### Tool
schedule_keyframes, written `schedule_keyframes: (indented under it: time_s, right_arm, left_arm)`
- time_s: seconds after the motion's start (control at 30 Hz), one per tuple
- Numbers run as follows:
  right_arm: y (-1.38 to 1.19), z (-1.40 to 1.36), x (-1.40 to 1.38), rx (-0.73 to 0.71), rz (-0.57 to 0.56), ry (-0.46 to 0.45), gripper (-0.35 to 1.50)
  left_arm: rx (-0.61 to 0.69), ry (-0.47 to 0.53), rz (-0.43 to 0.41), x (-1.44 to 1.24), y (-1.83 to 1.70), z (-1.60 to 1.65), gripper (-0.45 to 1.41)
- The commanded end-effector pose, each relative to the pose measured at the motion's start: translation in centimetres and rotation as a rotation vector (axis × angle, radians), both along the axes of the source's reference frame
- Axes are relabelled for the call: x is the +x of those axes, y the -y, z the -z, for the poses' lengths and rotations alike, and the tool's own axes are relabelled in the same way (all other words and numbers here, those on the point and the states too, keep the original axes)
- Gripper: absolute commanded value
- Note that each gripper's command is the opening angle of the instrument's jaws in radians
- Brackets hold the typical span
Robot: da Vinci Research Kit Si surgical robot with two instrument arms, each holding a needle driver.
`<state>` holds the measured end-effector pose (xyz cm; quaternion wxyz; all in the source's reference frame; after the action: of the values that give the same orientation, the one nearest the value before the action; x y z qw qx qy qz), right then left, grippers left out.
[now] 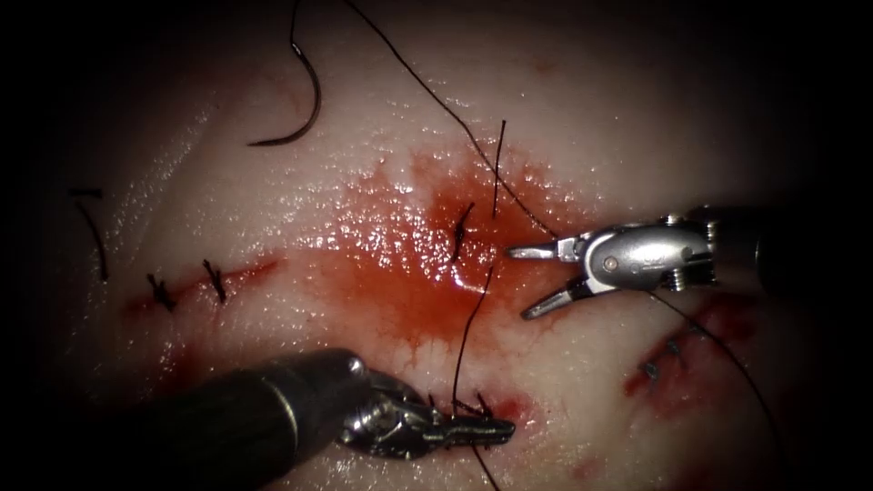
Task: Wound Closure
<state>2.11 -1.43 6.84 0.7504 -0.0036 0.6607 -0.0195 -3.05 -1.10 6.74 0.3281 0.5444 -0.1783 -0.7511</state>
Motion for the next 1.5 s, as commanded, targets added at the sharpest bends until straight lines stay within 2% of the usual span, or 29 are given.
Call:
schedule_keyframes:
  time_s: [0.03, 0.2, 0.4, 0.57, 0.73, 1.13, 1.4, 1.47, 1.5]
  right_arm:
    - [0.05, 0.0, 0.19, -0.005, 0.014, -0.017, 1.41]
    - [0.21, 0.05, 0.33, -0.028, 0.041, -0.04, 1.41]
    - [0.35, -0.02, 0.37, -0.043, 0.08, -0.02, 1.43]
    - [0.32, 0.01, 0.43, -0.04, 0.066, -0.027, 1.36]
    - [0.22, 0.05, 0.48, -0.035, 0.019, -0.03, 1.4]
    - [0.33, 0.12, 0.72, -0.045, 0.001, -0.051, 1.43]
    - [0.27, 0.08, 0.92, -0.046, -0.016, -0.052, 1.43]
    - [0.26, 0.07, 0.94, -0.046, -0.013, -0.063, 1.4]
    - [0.27, 0.06, 0.95, -0.048, -0.013, -0.075, 1.31]
  left_arm:
    - [0.002, -0.002, 0.002, -0.03, -0.01, -0.06, -0.45]
    - [-0.003, -0.021, 0.014, 0.09, -0.16, -0.04, -0.45]
    - [-0.002, -0.03, 0.026, 0.15, -0.31, -0.09, -0.45]
    - [-0.001, -0.037, 0.036, 0.08, -0.35, -0.15, -0.45]
    - [0.003, -0.033, 0.035, 0.03, -0.38, -0.16, -0.45]
    - [0.005, -0.032, 0.033, 0.07, -0.42, -0.21, -0.45]
    - [-0.003, -0.033, 0.031, 0.1, -0.37, -0.2, -0.45]
    - [-0.004, -0.034, 0.031, 0.1, -0.36, -0.2, -0.45]
    - [-0.004, -0.034, 0.031, 0.1, -0.36, -0.2, -0.45]
